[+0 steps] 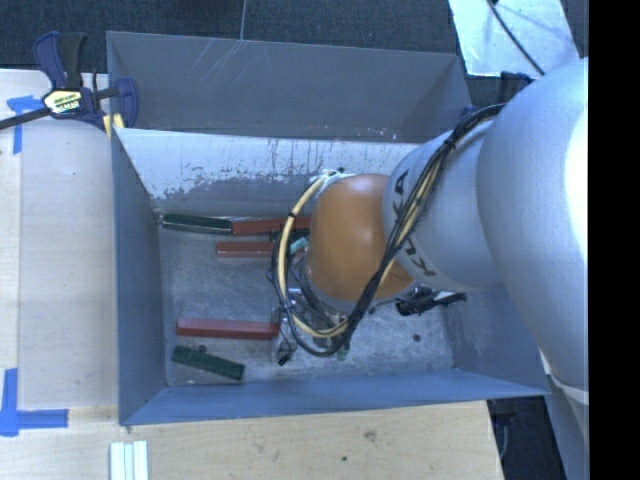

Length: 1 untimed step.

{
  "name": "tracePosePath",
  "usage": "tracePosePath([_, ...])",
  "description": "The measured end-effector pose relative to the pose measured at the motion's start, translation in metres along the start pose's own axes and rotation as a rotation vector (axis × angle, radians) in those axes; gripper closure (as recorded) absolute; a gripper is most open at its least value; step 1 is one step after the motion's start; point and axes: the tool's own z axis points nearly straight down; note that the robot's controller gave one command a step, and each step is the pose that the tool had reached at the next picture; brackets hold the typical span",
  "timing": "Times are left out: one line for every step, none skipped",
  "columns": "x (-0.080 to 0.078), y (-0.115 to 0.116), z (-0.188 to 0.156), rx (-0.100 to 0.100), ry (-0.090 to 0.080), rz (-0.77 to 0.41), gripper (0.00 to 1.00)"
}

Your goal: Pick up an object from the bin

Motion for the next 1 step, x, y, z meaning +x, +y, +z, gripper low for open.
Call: tracePosePath([-0.0243,-0.0108,-0.0886,-0.002,-0.009,0.029,1.00])
